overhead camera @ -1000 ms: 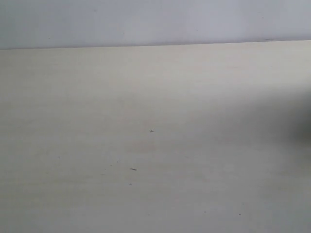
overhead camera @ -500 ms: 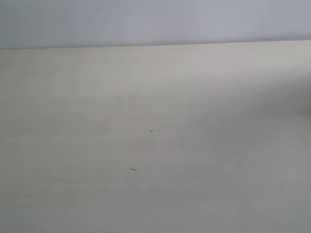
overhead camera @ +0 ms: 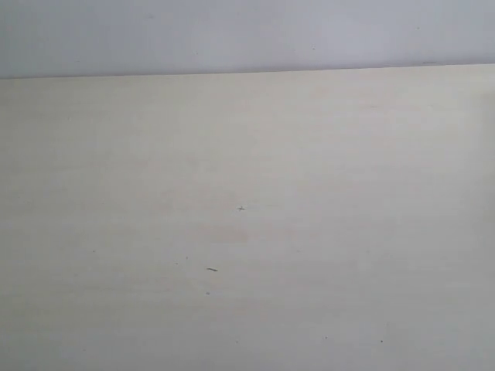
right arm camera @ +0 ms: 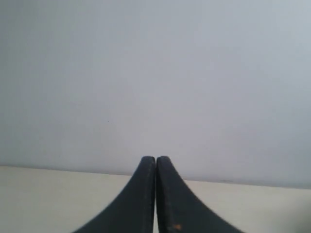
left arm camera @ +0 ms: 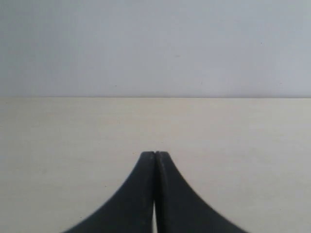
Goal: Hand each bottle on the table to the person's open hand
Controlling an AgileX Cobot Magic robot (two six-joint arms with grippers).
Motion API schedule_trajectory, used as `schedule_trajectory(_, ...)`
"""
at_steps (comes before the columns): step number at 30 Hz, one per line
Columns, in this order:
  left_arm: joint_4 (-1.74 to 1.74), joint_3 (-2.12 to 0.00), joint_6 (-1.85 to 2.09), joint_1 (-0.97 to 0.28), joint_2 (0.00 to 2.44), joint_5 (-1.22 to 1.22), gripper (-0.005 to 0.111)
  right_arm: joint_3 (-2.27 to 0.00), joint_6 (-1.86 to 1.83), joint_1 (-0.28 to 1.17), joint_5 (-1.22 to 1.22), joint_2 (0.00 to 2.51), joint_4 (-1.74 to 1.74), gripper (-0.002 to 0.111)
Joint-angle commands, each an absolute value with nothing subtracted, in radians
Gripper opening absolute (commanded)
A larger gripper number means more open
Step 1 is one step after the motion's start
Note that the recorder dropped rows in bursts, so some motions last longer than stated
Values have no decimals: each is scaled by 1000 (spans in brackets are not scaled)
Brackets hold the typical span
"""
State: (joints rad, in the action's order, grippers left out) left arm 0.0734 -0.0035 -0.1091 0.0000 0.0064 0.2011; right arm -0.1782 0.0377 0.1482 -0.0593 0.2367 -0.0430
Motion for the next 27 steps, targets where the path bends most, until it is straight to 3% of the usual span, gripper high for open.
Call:
schedule_trajectory(1, 76, 0, -109, 0, 0, 199, 0, -53, 34, 92, -175, 183, 0, 1)
schedule_trajectory(12, 76, 0, -109, 0, 0, 199, 0, 0, 39, 55, -39, 7, 0, 1)
schedule_trajectory(27, 76, 0, -109, 0, 0, 199, 0, 0, 112, 19, 94, 0, 30, 1)
